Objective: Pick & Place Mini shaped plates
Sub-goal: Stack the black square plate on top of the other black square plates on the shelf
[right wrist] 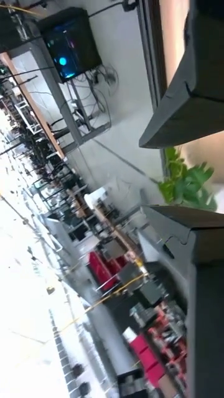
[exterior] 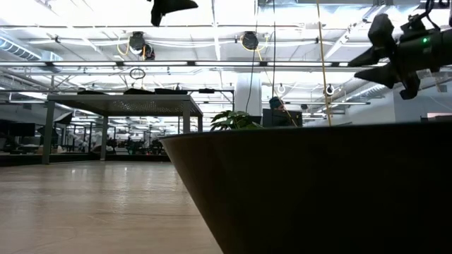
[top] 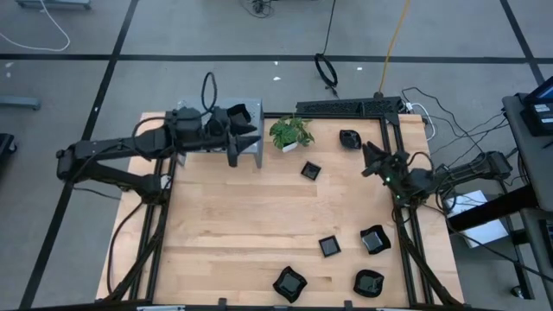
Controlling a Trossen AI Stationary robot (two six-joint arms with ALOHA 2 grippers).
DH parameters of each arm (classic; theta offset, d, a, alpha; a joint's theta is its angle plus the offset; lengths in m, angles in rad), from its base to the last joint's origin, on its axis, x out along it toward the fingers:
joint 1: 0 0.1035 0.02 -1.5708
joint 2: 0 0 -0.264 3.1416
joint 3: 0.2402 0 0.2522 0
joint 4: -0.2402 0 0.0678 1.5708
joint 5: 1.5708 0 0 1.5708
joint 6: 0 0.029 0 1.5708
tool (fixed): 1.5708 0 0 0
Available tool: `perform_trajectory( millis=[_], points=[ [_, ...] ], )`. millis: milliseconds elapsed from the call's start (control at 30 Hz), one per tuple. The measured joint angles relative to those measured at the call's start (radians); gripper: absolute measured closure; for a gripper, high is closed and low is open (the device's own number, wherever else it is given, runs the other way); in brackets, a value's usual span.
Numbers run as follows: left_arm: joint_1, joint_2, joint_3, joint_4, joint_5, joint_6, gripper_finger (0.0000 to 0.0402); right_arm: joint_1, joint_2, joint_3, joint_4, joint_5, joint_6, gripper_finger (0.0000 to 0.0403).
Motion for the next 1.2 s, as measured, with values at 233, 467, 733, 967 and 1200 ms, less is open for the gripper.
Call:
perform_trajectory(
  millis=[233, 467, 733, 967, 1200],
  points=[
    [-0.087, 0.042, 0.003, 0.075, -0.131, -0.005, 0.0218, -0.009, 0.000, 0.000, 0.068, -0.023, 0.009, 0.0257],
    [-0.149, 0.082, -0.001, 0.118, -0.179, -0.006, 0.0218, -0.053, 0.001, 0.020, 0.087, -0.167, -0.032, 0.0257],
    [-0.169, 0.106, 0.000, 0.171, -0.182, 0.001, 0.0218, -0.066, 0.055, 0.215, -0.179, -0.243, -0.300, 0.0253],
    [-0.166, 0.106, 0.000, 0.202, -0.202, 0.003, 0.0218, -0.092, 0.244, 0.421, -0.474, -0.430, -0.317, 0.0217],
    [-0.164, 0.106, 0.000, 0.239, -0.208, 0.021, 0.0218, -0.227, 0.513, 0.556, -0.587, -0.714, -0.065, 0.0196]
  ],
)
